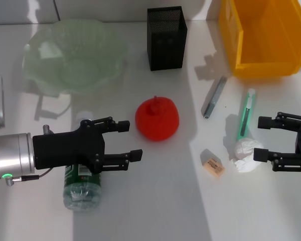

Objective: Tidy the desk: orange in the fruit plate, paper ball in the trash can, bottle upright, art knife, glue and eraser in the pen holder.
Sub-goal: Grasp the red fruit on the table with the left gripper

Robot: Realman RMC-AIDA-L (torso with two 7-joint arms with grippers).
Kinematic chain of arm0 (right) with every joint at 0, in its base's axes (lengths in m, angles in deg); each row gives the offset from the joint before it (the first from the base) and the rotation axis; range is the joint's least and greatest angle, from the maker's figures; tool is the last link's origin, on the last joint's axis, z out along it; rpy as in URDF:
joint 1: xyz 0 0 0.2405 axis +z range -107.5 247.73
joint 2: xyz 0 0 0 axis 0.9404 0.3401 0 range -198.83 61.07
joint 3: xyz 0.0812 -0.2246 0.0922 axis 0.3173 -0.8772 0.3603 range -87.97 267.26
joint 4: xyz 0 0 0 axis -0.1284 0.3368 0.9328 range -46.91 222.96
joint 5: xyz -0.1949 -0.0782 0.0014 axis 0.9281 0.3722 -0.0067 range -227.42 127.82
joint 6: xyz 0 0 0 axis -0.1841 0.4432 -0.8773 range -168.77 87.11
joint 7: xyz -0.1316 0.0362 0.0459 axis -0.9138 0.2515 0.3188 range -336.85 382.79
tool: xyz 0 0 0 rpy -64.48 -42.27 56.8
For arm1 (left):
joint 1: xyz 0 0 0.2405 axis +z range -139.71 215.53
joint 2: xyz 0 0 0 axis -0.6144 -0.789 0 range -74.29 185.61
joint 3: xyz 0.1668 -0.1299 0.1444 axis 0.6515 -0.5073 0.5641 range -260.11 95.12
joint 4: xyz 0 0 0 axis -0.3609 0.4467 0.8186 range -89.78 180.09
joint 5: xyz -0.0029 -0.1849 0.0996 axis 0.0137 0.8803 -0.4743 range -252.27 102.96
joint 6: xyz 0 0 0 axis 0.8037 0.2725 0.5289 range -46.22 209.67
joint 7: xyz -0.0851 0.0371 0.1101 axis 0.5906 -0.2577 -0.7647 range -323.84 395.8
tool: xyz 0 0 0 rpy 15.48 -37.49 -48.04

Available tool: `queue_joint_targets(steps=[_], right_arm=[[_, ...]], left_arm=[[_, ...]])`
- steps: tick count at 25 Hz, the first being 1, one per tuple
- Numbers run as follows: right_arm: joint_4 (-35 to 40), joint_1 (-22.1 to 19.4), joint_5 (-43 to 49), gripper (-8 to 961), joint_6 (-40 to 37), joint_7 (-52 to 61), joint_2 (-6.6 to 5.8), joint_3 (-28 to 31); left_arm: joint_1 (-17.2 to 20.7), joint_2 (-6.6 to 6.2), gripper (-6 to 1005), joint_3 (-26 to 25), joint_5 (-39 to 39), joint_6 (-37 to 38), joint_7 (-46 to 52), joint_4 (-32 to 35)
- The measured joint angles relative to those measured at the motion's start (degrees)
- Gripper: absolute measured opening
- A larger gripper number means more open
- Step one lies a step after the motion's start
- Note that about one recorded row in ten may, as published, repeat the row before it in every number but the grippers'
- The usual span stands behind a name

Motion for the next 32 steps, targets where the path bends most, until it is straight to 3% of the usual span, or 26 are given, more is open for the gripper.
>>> queue_joint_targets(steps=[7, 17, 24, 27, 32], right_arm=[[0.21, 1.98, 0.0, 810, 2.73, 1.04, 1.26, -4.11], [1.18, -0.72, -1.69, 810, 1.06, 1.49, 0.52, -2.61], [2.59, -3.11, -2.77, 808, -1.04, 1.37, 0.16, 0.0], [3.39, -3.95, -2.85, 808, -1.89, 1.36, 0.09, 1.35], [3.76, -4.06, -2.84, 808, -2.3, 1.37, 0.09, 1.6]], left_arm=[[1.34, -0.17, 800, -0.3, 0.19, 0.11, -0.02, 0.34], [0.42, 0.39, 779, -0.06, 4.77, -1.47, -2.79, -0.04], [-4.8, 0.66, 764, 0.25, 8.12, -7.67, -5.63, -5.59], [-8.75, 0.71, 757, 0.22, 8.69, -13.75, -9.39, -11.52], [-11.28, 0.76, 746, -0.09, 9.47, -17.71, -13.27, -15.86]])
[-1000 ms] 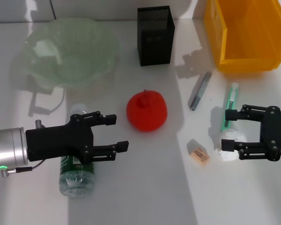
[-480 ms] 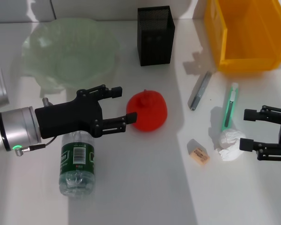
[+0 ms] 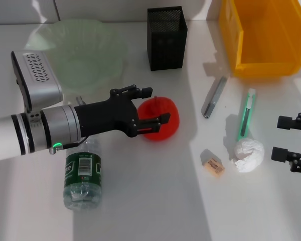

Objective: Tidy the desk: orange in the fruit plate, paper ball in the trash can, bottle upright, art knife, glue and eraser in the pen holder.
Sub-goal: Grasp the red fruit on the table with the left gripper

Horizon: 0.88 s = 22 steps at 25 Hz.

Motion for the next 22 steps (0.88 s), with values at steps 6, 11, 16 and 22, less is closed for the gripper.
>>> queue_joint_targets(steps=[6, 11, 16, 22], right_arm=[[0.0, 0.34, 0.0, 809, 0.04, 0.0, 0.2, 0.03], [0.01, 0.56, 0.0, 809, 0.36, 0.0, 0.38, -0.03], [-0.12, 0.56, 0.01, 809, 0.48, 0.01, 0.47, -0.05], [-0.33, 0.56, 0.03, 810, 0.62, 0.01, 0.47, -0.05]], left_arm=[[-1.78, 0.03, 734, -0.26, 1.35, -4.8, -2.21, -3.75], [-2.86, 0.02, 723, -0.33, 3.98, -8.79, -3.87, -6.41], [-2.71, -0.01, 712, -0.62, 4.04, -9.47, -5.86, -6.81], [-2.71, -0.01, 483, -1.74, 4.29, -10.68, -7.25, -7.92]])
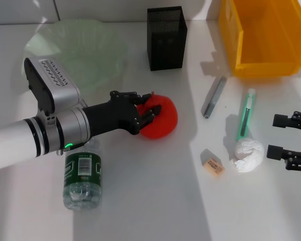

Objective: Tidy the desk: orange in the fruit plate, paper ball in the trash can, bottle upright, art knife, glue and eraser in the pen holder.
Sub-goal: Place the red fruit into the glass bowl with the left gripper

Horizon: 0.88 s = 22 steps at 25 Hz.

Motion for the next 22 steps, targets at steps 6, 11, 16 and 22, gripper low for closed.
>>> queue_joint_targets(steps=[6, 11, 16, 22], right_arm=[[-0.11, -0.27, 0.0, 810, 0.6, 0.0, 0.0, 0.0], [-0.11, -0.43, 0.01, 807, 0.73, 0.0, -0.01, 0.0], [-0.11, -0.12, 0.01, 807, 0.74, -0.02, 0.0, 0.0], [-0.11, -0.01, 0.0, 809, 0.73, -0.04, 0.03, 0.0]], left_arm=[[0.99, 0.0, 273, -0.92, 0.08, 4.53, 0.16, 0.88], [5.0, -0.15, 227, -9.14, 0.49, 15.0, 0.37, 5.36], [7.63, -0.57, 181, -24.17, 4.55, 14.87, 0.03, 6.82], [6.63, -0.46, 110, -28.03, 5.93, 5.96, -2.03, 6.82]])
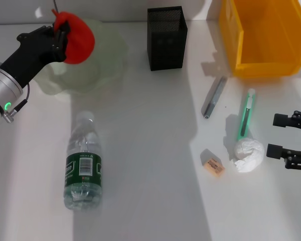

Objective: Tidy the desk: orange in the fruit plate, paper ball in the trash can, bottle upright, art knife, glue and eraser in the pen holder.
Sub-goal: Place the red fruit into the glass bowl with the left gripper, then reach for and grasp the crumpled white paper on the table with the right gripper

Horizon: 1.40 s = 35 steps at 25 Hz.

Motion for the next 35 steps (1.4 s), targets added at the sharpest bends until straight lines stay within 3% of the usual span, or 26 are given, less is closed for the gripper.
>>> queue_joint_targets(steps=[8, 13, 21, 25, 27, 35], right_arm=[[-0.07, 0.01, 0.0, 809, -0.01, -0.03, 0.06, -0.18], [-0.09, 0.01, 0.0, 808, -0.01, -0.05, 0.06, -0.06], [-0.04, 0.02, -0.04, 808, -0.21, 0.35, 0.06, 0.1], [0.53, -0.24, -1.21, 808, -1.28, 2.36, -0.32, 0.17], [1.32, -0.36, -1.5, 808, -1.89, 3.75, -0.72, 0.22], [12.89, 0.43, -1.41, 809, -2.14, 17.84, -1.19, -0.4]], left_arm=[[-1.28, 0.34, 155, 0.21, 0.65, -3.27, -4.49, -1.67], [-1.32, 0.37, 399, -0.07, 0.8, -3.23, -5.91, -2.3], [-0.22, 0.36, 560, -0.15, 1.72, -0.64, -5.94, -3.73], [2.16, 0.31, 641, 0.36, 1.46, 4.89, -6.12, -5.09], [3.51, 0.32, 862, 1.57, 1.28, 7.88, -6.17, -5.38], [6.3, 0.09, 878, 10.47, 1.25, 12.83, -6.17, -4.8]])
